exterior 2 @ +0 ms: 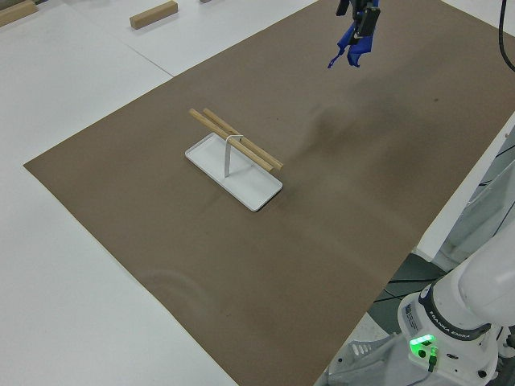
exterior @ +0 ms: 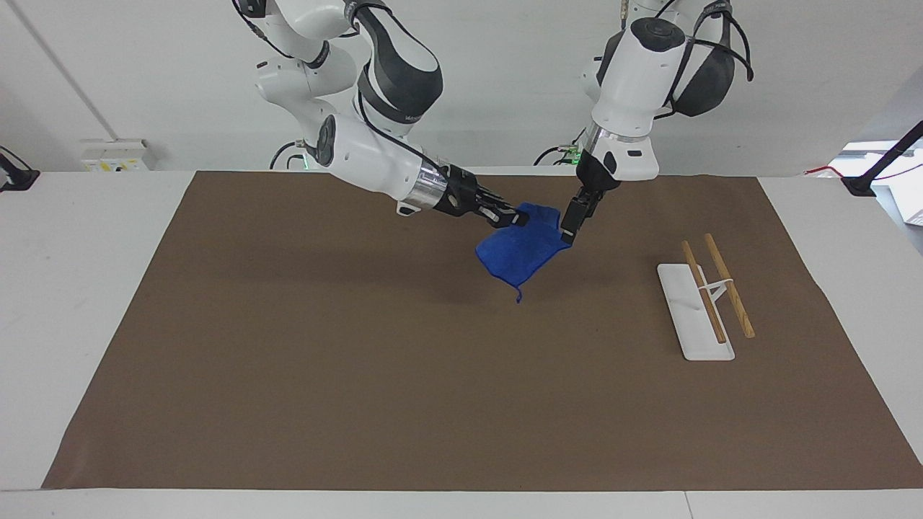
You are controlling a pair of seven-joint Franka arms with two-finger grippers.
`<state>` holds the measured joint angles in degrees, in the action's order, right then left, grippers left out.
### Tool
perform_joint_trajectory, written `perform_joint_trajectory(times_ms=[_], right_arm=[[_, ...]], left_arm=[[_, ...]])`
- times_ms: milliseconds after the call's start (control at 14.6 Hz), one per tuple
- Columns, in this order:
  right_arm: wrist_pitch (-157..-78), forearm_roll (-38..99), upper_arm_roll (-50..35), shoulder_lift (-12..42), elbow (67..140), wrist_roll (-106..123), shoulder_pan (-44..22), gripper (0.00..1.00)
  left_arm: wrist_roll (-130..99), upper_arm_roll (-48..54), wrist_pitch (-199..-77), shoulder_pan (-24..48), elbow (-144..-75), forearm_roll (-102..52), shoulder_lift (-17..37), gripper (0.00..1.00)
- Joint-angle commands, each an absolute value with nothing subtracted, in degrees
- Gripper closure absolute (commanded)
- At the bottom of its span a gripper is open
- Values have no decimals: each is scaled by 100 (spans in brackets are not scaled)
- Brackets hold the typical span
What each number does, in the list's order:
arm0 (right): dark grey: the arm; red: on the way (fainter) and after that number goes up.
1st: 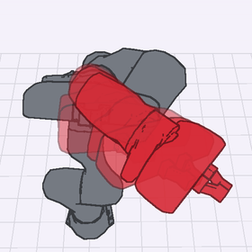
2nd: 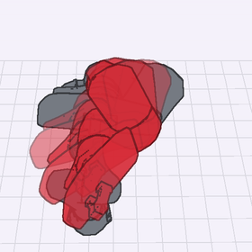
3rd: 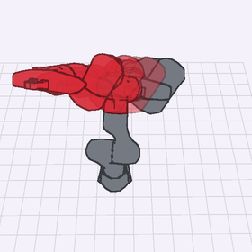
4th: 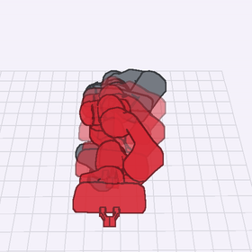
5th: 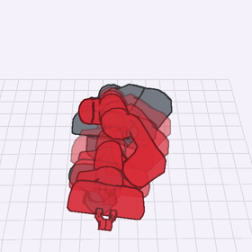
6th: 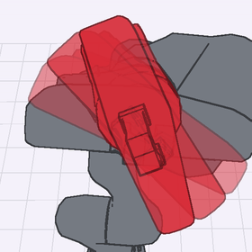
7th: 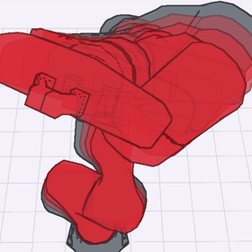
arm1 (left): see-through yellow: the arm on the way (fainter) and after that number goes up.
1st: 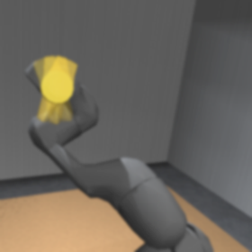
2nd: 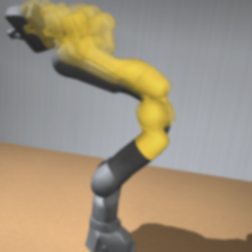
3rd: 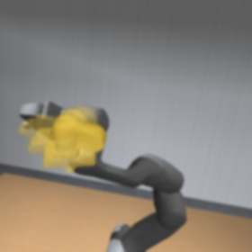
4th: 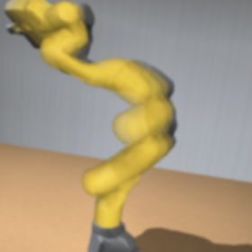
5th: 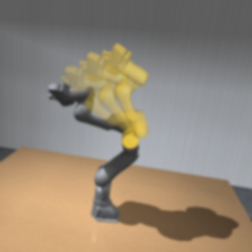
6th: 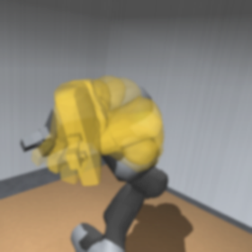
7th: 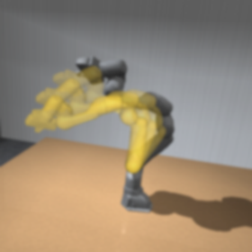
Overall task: Right arm passes towel to left arm to hang
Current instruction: 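Carry the towel toward center while the left gripper reaches toward it, then grasp the towel with the left gripper beside the right gripper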
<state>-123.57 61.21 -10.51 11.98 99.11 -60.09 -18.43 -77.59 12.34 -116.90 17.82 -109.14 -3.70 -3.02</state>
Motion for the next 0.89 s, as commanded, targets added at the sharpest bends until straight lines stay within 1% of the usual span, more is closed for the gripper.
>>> perform_joint_trajectory(times_ms=[0, 69, 206, 274, 343, 411, 480, 549, 823], right_arm=[[-12436, 6240, -1055, 1178, 9958, -6029, -1837, 100], [-12437, 6240, -1055, 1178, 9967, -6029, -1837, 100], [-12445, 6240, -1055, 1178, 9967, -6021, -1837, 100], [-12445, 6240, -1055, 1169, 9967, -6021, -1837, 100], [-12445, 6240, -1055, 1169, 9967, -6021, -1837, 100], [-12445, 6232, -1055, 1169, 9967, -6012, -1837, 100], [-12454, 6231, -1055, 1169, 9967, -6003, -1846, 100], [-12454, 6231, -1055, 1169, 9975, -5994, -1846, 100], [-12489, 6231, -1055, 1160, 10028, -5968, -1846, 100]], left_arm=[[-7936, 1248, -12058, 1802, -10960, -422, -89, 4], [-8041, 1292, -12076, 1802, -10960, -422, -53, 11], [-8068, 1318, -12094, 1793, -10943, -422, -27, 29], [-8086, 1318, -12111, 1793, -10942, -422, -18, 41], [-8112, 1318, -12129, 1784, -10942, -422, -18, 65], [-8121, 1327, -12129, 1784, -10942, -422, -18, 86], [-8138, 1327, -12120, 1793, -10942, -422, -18, 96], [-8165, 1327, -12094, 1793, -10942, -422, -18, 100], [-8165, 1327, -12059, 1793, -10934, -422, -18, 100]])
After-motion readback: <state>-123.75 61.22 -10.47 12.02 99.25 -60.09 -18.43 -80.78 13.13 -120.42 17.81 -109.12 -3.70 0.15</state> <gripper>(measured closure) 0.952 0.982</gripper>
